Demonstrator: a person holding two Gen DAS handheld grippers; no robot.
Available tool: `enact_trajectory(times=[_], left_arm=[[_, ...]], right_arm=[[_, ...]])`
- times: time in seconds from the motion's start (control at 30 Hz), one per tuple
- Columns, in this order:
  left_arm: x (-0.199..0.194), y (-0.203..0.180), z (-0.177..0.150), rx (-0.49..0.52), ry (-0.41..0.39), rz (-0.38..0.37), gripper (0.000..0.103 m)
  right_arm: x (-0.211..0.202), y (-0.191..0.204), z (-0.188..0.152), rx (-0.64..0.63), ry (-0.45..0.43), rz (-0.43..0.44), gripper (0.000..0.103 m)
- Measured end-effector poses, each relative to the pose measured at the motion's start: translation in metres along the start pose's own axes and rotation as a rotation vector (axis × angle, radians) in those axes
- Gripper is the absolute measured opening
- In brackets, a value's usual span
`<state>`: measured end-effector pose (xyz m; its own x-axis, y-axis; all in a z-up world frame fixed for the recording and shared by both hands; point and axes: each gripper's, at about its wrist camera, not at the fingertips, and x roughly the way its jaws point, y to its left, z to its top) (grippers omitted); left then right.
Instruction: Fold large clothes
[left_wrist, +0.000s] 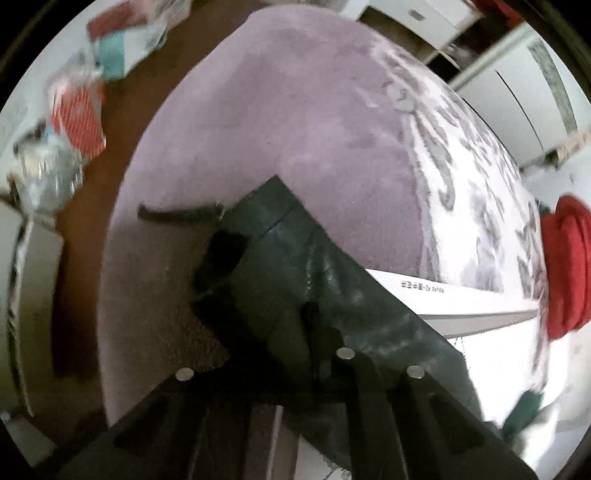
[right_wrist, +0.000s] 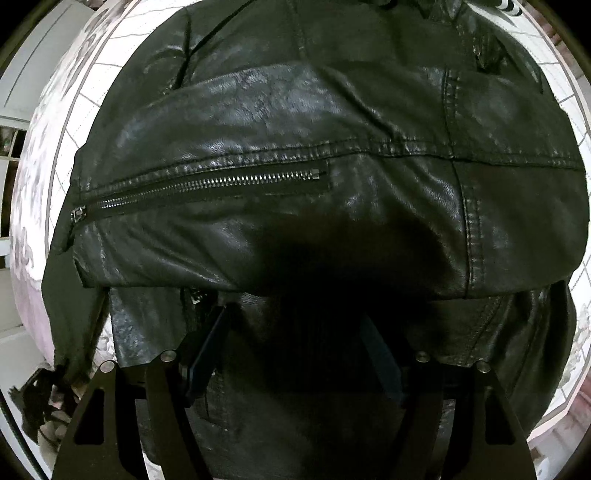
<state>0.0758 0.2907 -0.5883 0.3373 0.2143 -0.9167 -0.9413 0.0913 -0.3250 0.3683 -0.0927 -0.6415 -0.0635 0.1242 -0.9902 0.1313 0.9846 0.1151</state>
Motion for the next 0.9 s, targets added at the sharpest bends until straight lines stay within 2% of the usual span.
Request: enact_trajectory(times=[0.07,0.2,0.3,0.43,0.53,0.67,0.73,0.83,0.9], left_arm=[[-0.011,-0.012,-0.003,0.083,-0.032,0.029,0.003],[-0.044,-0.038,-0.009,0.231,-0.108,0.062,0.003],[-0.065,-0.046,-0.014,0.288,-0.138,0.065,0.003],[-0.085,-0.059,-0.015,0.319,-0.153,0.046,0.003],[-0.096,-0.071,-0.016,0.352,-0.175,0.037,0.003],[-0.111,-0.087,-0.029,0.463,-0.221,0.055,0.003],[-0.121,-0.091,-0.039,0.515,-0.240,0.065,0.003],[-0.131,-0.084,-0.046,0.511,-0.225,0.055,0.003],[-0.123,-0.071,-0.041,0.449,-0.187,0.067,0.003]], right_arm=[[-0.008,0.006,0.005,-0.016,-0.016,-0.028,0.076],[-0.026,0.020,0.004,-0.074,-0.096,-0.158,0.076],[-0.036,0.032,0.007,-0.104,-0.135,-0.215,0.076],[-0.040,0.041,0.007,-0.124,-0.151,-0.240,0.078],[-0.036,0.043,0.013,-0.146,-0.128,-0.237,0.081],[-0.035,0.039,0.000,-0.169,-0.070,-0.150,0.082],[-0.037,0.037,-0.005,-0.183,-0.068,-0.139,0.082],[-0.042,0.030,-0.015,-0.193,-0.067,-0.129,0.082],[-0.045,0.021,-0.019,-0.184,-0.062,-0.119,0.082]])
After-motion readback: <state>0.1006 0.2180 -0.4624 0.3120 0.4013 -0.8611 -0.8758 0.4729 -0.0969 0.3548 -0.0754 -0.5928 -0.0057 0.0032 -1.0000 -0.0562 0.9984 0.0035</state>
